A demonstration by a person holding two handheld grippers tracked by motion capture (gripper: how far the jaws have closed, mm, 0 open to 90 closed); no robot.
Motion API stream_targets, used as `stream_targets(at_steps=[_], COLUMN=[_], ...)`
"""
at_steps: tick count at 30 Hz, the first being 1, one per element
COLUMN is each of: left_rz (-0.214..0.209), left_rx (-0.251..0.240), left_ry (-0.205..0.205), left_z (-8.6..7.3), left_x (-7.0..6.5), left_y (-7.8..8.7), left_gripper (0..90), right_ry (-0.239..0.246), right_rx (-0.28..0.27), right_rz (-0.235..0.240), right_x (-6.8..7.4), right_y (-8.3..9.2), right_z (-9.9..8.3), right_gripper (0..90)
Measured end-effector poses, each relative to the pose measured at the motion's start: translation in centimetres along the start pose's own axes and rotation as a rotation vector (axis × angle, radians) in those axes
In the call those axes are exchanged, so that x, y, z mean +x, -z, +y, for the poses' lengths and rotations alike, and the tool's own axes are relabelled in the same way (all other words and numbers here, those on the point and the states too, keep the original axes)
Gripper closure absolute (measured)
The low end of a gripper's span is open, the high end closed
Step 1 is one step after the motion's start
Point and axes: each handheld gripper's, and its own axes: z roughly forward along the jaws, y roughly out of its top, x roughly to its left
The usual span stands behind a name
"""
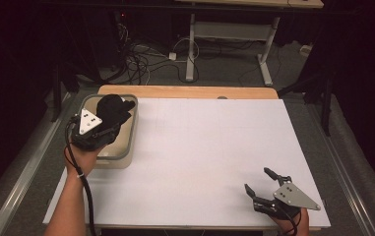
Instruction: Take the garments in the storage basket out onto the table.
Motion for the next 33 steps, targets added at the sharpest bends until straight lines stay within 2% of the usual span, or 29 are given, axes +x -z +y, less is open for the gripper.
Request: stream_targets(at_steps=[2,3,6,8,11,14,16,20,28,33], left_rz=[-0.01,-0.01,-0.039,-0.046,-0.053,-0.069,-0.065,-0.089,-0.103,-0.112], left_rx=[-0.018,-0.018,-0.052,-0.065,-0.073,-0.086,-0.087,-0.11,-0.141,-0.154], left_ry=[0.016,0.016,0.051,0.053,0.042,0.056,0.045,0.055,0.029,0.027], left_z=[-0.1,-0.1,-0.2,-0.2,0.0,0.1,0.1,0.1,0.5,0.8], left_x=[-0.1,-0.1,0.1,0.1,0.1,0.0,-0.3,-0.5,-1.6,-1.9], left_y=[0.2,0.2,0.5,0.6,0.7,0.5,0.4,0.6,0.5,0.5], left_gripper=[42.6,42.6,42.6,42.6,42.6,42.6,42.5,42.6,42.4,42.4], right_ry=[-0.007,-0.004,0.016,0.013,0.009,0.016,0.014,0.013,-0.025,-0.021], right_rx=[0.009,0.013,0.022,0.023,0.028,0.033,0.035,0.038,0.044,0.05], right_rz=[-0.003,0.0,-0.004,-0.001,0.002,-0.001,0.003,0.0,0.004,-0.021], right_x=[0.0,0.1,0.2,0.2,0.3,0.3,0.3,0.4,0.4,0.5], right_y=[-0.1,-0.1,0.0,-0.1,-0.1,-0.1,-0.2,-0.4,-1.1,-1.1], right_z=[-0.1,-0.1,-0.2,-0.3,-0.3,-0.4,-0.4,-0.4,0.0,0.0], right_gripper=[21.4,21.4,21.3,21.2,20.6,20.0,19.4,17.6,15.4,17.1])
